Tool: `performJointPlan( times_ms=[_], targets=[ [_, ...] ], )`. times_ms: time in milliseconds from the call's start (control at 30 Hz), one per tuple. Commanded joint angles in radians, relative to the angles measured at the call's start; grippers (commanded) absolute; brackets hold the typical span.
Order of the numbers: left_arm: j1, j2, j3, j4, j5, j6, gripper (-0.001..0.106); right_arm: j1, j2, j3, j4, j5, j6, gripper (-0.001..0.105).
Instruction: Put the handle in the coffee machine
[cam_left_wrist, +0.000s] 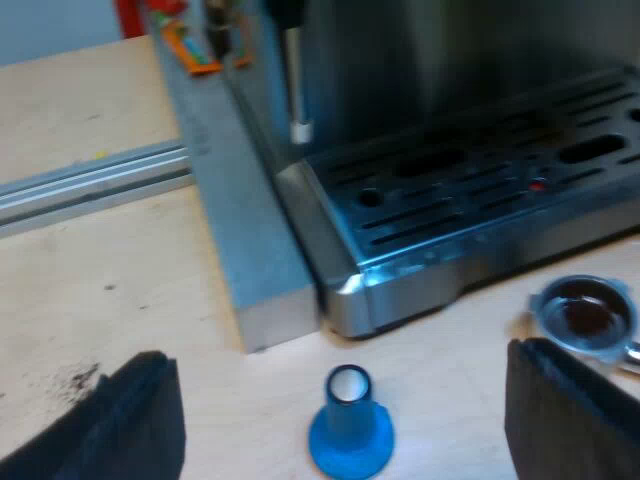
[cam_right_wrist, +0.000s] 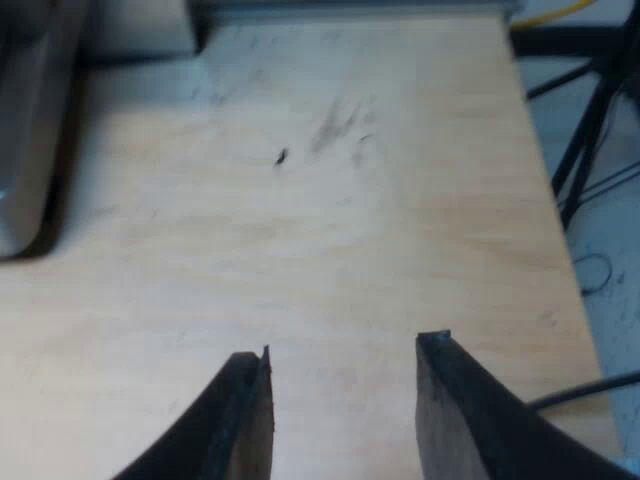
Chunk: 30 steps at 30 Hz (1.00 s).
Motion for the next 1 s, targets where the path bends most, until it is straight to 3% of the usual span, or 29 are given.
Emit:
performJointPlan(
  times_ms=[33, 467, 700, 833, 900, 1000],
  targets=[
    [-0.047, 0.03, -0.024, -0.001, 0.005, -0.013, 0.068, 0.048, 0.059, -0.068, 0.081, -0.019, -0.003, 0.038],
    [-0.288, 0.13, -0.05, -0.003, 0.092, -0.002, 0.068, 0.25, 0.388, -0.337, 0.363, -0.149, -0.009, 0.038],
    [-0.408, 0.136, -0.05, -0.003, 0.16, -0.002, 0.068, 0.326, 0.511, -0.398, 0.402, -0.171, -0.009, 0.038],
    [-0.475, 0.166, -0.05, -0.003, 0.192, 0.006, 0.068, 0.456, 0.647, -0.466, 0.42, -0.165, -0.007, 0.038],
    [-0.486, 0.175, -0.05, -0.003, 0.191, 0.009, 0.068, 0.483, 0.678, -0.475, 0.416, -0.155, 0.004, 0.038],
    [-0.519, 0.225, -0.05, -0.005, 0.206, 0.069, 0.068, 0.568, 0.749, -0.482, 0.381, -0.15, 0.076, 0.038]
  ],
)
